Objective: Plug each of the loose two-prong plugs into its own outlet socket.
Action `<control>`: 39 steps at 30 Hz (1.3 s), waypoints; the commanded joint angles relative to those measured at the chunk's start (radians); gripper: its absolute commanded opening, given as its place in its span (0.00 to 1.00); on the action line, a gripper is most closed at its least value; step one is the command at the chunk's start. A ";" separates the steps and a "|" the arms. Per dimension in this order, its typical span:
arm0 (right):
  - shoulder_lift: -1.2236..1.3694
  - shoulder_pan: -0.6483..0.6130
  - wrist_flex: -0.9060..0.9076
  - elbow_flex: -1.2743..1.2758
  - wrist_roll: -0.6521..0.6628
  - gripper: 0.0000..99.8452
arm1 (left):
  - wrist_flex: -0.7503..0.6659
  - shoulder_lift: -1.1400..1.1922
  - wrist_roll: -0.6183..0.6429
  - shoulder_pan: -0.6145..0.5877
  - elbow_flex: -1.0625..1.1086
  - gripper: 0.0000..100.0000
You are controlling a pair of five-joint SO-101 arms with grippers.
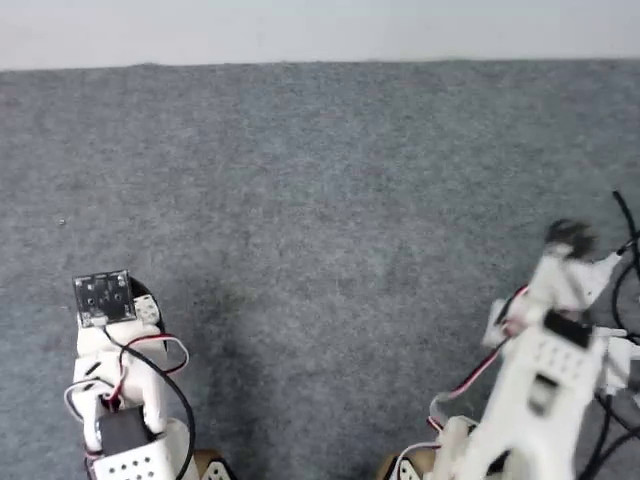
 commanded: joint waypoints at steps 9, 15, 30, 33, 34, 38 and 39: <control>-0.444 -0.200 0.205 0.270 0.028 0.01 | 0.305 -0.020 -0.017 0.144 -0.031 0.01; -0.677 -0.286 0.245 0.390 0.028 0.01 | 0.430 -0.020 -0.017 0.150 -0.053 0.01; -1.053 -0.288 0.312 0.580 0.034 0.01 | 0.416 -0.020 -0.017 0.144 -0.010 0.02; -1.058 -0.288 0.312 0.580 0.034 0.01 | 0.416 -0.020 -0.017 0.146 -0.010 0.02; -1.058 -0.288 0.312 0.580 0.034 0.01 | 0.416 -0.020 -0.017 0.146 -0.010 0.02; -1.058 -0.288 0.312 0.580 0.034 0.01 | 0.416 -0.020 -0.017 0.146 -0.010 0.02; -1.058 -0.288 0.312 0.580 0.034 0.01 | 0.416 -0.020 -0.017 0.146 -0.010 0.02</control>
